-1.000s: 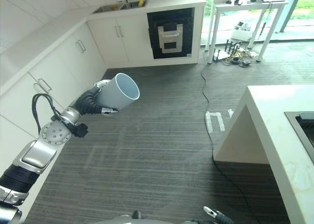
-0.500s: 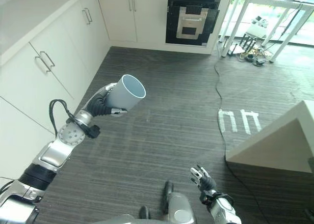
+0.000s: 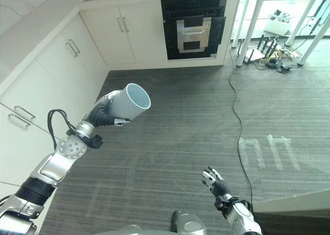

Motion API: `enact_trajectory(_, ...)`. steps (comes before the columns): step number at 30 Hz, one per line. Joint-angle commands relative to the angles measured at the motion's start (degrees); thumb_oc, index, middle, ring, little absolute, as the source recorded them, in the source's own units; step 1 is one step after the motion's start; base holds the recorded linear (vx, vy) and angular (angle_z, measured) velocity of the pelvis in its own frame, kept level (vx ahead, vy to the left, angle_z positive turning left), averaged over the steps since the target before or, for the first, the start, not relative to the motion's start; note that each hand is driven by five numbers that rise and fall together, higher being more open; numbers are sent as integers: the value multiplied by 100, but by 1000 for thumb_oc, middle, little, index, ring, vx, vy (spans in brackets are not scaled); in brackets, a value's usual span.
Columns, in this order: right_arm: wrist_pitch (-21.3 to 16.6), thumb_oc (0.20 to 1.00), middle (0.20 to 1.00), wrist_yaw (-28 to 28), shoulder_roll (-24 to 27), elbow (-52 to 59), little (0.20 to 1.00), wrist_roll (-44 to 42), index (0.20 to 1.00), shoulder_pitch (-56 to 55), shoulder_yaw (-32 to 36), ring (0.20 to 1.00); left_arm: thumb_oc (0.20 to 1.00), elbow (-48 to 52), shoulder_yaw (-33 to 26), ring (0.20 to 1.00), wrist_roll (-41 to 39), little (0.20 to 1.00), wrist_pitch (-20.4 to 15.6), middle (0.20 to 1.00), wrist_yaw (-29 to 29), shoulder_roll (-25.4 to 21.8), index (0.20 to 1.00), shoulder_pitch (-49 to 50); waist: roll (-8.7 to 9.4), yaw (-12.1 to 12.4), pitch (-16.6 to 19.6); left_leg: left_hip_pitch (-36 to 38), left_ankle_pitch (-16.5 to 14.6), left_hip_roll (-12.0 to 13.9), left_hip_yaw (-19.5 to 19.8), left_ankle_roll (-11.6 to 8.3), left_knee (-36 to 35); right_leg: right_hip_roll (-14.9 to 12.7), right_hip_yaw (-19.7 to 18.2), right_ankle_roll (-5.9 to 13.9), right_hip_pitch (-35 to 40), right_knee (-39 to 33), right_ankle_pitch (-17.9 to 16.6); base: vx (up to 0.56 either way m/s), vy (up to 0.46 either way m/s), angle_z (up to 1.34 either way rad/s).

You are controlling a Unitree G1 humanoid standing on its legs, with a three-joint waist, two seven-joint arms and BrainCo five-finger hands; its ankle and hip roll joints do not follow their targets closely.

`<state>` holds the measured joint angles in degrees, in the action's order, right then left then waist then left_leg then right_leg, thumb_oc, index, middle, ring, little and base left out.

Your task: Place the dishes in the dishwasher.

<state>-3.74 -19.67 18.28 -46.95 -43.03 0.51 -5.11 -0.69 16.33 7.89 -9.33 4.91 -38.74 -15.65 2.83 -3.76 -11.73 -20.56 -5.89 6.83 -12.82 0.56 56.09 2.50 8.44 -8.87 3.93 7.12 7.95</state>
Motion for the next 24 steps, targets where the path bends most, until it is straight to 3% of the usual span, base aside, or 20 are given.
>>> enact_trajectory(1,-171,1000,1000,-92,182,523,1000,-74,1000,-110,-288,1000,200,-119,-339,200,19,200,-324,200,319,-75,200,-203,-404,-273,212,1578,498,-407,298,-225,-3875,-291,-21,1059,21,-115,-111,669,271,-159)
enact_trajectory(2,-142,1000,1000,-92,152,427,1000,-41,1000,-134,-339,1000,200,-124,-395,200,-85,200,-295,200,268,-126,200,-115,-467,-142,224,1426,790,-449,667,-379,-4826,-191,-315,1156,217,-264,-68,914,307,-145)
enact_trajectory(3,-97,1000,1000,-85,134,482,1000,196,1000,-239,-419,1000,200,-19,-460,200,53,200,-260,200,146,-127,200,26,-496,-12,186,1105,1342,-196,759,-577,-5502,-162,-476,1199,517,-380,36,993,311,-159)
enact_trajectory(4,-98,1000,1000,-72,150,514,1000,261,1000,-306,-422,1000,200,-15,-484,200,128,200,-289,200,93,-152,200,34,-499,2,173,946,1458,-95,667,-613,-5558,-196,-426,1221,593,-380,76,903,299,-189)
enact_trajectory(5,-117,1000,1000,-46,186,565,1000,291,1000,-381,-406,1000,200,-10,-545,200,151,200,-339,200,76,-181,200,25,-519,-3,193,862,1482,-55,564,-605,-5482,-243,-349,1240,634,-294,171,824,395,-154)
enact_trajectory(7,23,1000,1000,-16,219,558,1000,345,1000,-311,-385,1000,200,43,-678,200,201,200,-259,200,-53,-223,200,-45,-614,30,283,1145,1252,-286,641,-423,-5475,-278,-414,1310,677,228,531,772,456,-93)
enact_trajectory(8,24,1000,1000,-36,181,582,1000,313,1000,-325,-347,1000,200,-66,-633,200,177,200,-366,200,-202,-244,200,-159,-607,27,368,1332,1120,-458,547,-283,-5610,-319,-357,1420,665,658,497,559,382,-124)
enact_trajectory(9,19,1000,1000,-42,123,628,1000,401,1000,-345,-327,1000,200,-130,-573,200,178,200,-453,200,-280,-266,200,-220,-581,25,430,1471,1050,-602,491,-154,-5754,-354,-331,1607,534,1206,153,494,372,-90)
enact_trajectory(11,148,1000,1000,168,-86,850,1000,501,1000,-333,-443,1000,200,-319,-323,200,424,200,-377,200,-163,-313,200,-383,-613,1,465,1853,834,-761,360,148,-5968,-164,-308,2189,-378,3321,-935,413,316,40)
enact_trajectory(12,227,1000,1000,92,-120,813,1000,568,1000,-297,-493,1000,200,-367,-249,200,422,200,-221,200,-160,-316,200,-437,-661,17,433,2075,739,-728,284,185,-5992,-437,-3,2159,-862,3712,-1008,422,201,48)
enact_trajectory(15,238,1000,1000,260,-146,915,1000,548,1000,-302,-510,1000,200,-189,-211,200,622,200,-97,200,-161,-141,200,-367,-578,-119,231,2426,556,-908,635,232,-5941,-439,95,1894,-1122,2306,-676,312,-35,-41)
enact_trajectory(17,188,1000,1000,125,-118,940,1000,511,1000,-413,-416,1000,200,-100,-179,200,779,200,74,200,-170,-13,200,-413,-417,-297,137,2646,241,-1019,948,251,-5881,-730,-100,1890,-1197,736,-907,347,-181,65)
enact_trajectory(19,236,1000,1000,28,-126,930,1000,572,1000,-427,-333,1000,200,-123,-176,200,783,200,29,200,-139,-39,200,-401,-399,-419,80,2862,15,-985,964,232,-5924,-838,-303,2006,-1432,391,-1221,298,-178,121)
enact_trajectory(24,251,1000,1000,73,-122,835,1000,523,1000,-393,-350,1000,200,-187,-83,200,699,200,48,200,-76,-81,200,-430,-400,-394,238,2859,-81,-896,828,177,-5709,-767,-206,1874,-1010,88,-865,245,-207,67)
